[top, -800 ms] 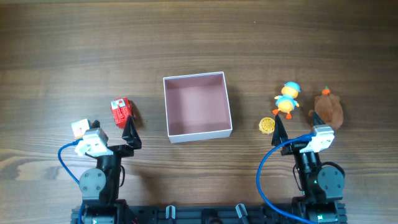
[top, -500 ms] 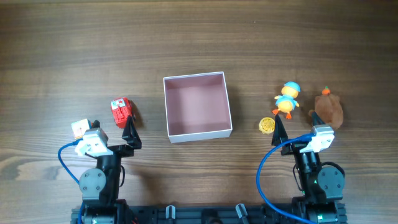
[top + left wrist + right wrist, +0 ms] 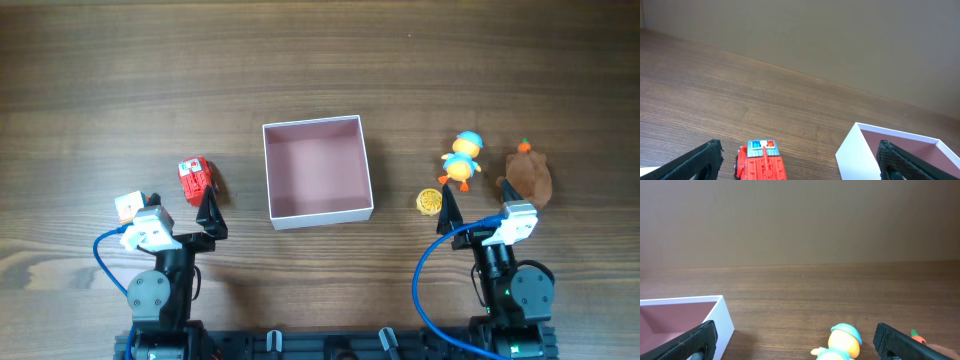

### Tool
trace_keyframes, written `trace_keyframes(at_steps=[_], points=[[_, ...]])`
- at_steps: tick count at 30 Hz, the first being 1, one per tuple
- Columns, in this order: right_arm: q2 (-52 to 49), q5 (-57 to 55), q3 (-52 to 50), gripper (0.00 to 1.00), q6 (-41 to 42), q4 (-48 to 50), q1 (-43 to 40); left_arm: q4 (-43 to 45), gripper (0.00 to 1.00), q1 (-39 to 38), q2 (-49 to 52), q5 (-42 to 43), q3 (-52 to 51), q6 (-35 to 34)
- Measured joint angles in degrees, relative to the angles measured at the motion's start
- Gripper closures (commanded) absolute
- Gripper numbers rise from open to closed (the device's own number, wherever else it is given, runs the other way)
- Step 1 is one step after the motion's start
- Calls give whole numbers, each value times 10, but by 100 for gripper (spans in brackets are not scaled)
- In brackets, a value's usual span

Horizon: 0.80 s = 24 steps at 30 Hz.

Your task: Pack container

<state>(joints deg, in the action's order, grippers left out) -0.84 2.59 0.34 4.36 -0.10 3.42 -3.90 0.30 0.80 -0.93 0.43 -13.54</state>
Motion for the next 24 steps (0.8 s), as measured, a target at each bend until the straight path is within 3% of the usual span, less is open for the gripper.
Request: trace_keyframes(at_steps=[24], points=[[-12, 0, 0, 0, 1, 0, 0, 15, 0, 0, 0, 0, 0, 0]])
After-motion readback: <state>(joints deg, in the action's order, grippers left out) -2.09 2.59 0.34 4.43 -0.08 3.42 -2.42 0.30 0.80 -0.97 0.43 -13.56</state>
